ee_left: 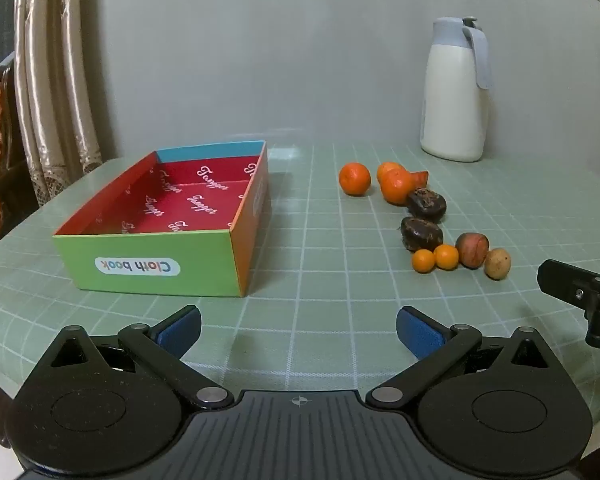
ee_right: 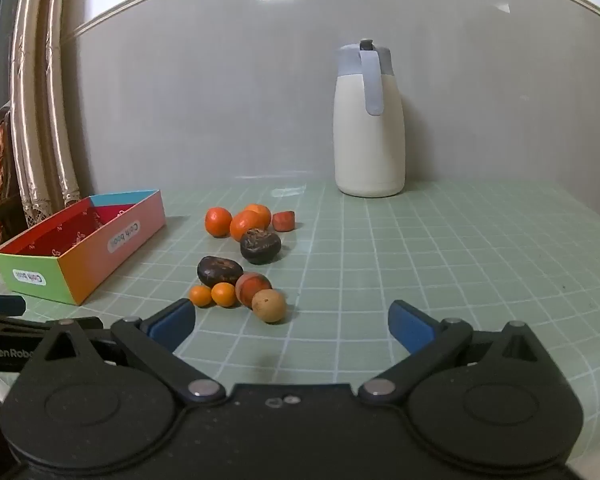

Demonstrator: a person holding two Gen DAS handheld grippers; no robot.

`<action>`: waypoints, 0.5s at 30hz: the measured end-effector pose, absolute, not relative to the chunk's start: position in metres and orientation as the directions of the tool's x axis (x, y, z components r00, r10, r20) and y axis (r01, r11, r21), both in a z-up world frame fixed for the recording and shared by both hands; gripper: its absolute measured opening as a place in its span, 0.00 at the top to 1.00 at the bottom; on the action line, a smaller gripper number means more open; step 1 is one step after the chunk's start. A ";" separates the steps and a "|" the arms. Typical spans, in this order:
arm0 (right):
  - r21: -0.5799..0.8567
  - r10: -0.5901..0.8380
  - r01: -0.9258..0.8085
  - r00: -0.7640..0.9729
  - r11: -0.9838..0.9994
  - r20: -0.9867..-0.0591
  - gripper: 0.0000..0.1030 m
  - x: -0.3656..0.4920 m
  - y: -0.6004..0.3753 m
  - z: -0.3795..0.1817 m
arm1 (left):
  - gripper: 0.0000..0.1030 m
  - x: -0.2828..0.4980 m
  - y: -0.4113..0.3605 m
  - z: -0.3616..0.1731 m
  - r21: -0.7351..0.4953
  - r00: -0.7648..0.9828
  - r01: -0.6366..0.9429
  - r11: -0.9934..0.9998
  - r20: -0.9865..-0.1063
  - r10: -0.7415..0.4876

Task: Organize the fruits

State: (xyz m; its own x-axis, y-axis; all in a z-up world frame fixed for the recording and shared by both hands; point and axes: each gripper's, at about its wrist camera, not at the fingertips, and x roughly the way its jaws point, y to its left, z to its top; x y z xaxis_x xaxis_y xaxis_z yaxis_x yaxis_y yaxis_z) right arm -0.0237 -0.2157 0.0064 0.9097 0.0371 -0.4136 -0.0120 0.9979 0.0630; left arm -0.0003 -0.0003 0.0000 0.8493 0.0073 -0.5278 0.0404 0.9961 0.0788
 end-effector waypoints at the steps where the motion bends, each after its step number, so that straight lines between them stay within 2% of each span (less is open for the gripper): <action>1: 0.063 0.036 -0.011 0.909 0.998 -0.416 0.00 -0.023 -0.216 0.006 | 0.00 -0.001 0.000 0.000 0.075 0.849 0.040 0.996 -0.528 0.006; 15: 0.081 0.039 -0.005 0.906 0.997 -0.422 0.00 -0.024 -0.217 0.006 | 0.00 0.001 0.002 -0.002 0.056 0.845 0.035 0.998 -0.535 0.001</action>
